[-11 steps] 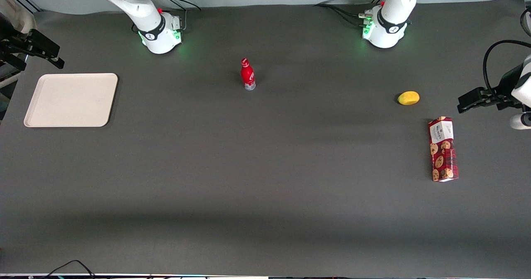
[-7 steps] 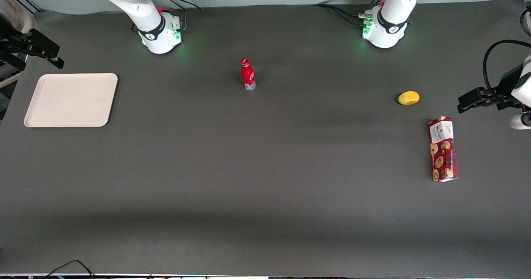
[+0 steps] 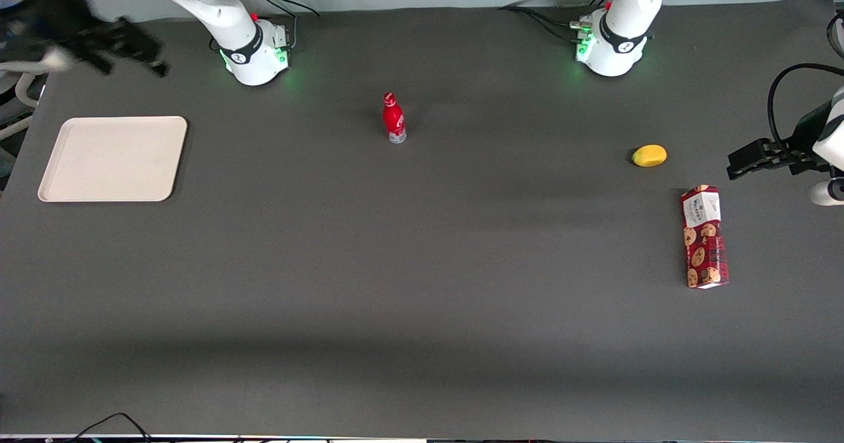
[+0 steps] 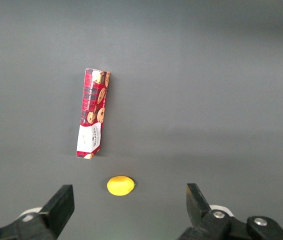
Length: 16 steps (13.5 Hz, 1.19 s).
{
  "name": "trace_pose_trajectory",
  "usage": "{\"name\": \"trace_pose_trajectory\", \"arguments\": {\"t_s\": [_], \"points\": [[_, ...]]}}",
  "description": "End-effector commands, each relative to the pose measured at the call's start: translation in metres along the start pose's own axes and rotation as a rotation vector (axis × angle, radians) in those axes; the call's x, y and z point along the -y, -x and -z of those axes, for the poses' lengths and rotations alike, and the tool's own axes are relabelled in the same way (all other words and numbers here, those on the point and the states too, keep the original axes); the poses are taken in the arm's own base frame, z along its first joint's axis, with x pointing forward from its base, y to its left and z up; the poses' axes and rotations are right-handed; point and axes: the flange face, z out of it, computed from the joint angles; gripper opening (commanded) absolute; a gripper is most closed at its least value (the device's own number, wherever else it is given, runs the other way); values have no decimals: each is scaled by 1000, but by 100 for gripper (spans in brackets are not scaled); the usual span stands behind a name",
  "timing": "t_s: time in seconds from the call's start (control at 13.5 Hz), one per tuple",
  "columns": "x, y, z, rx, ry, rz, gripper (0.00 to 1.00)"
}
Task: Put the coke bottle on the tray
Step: 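Move the right gripper over the red Coca-Cola bottle and lower it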
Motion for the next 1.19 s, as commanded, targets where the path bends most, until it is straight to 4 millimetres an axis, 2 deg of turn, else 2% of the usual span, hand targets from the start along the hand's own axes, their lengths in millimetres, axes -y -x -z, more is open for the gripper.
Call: {"name": "trace_pose_trajectory", "arguments": {"t_s": [0.0, 0.15, 0.22, 0.37, 0.52, 0.67, 0.89, 1.11], "points": [[81, 39, -27, 30, -29, -97, 100], [135, 60, -82, 24, -2, -141, 100], [149, 63, -121, 13, 1, -174, 100], [176, 80, -185, -10, 3, -206, 100], [194, 89, -248, -15, -20, -259, 100], [213, 102, -301, -6, -56, -300, 100], [221, 121, -352, -52, -40, -316, 100], [215, 148, -386, -77, -3, -309, 100]]}}
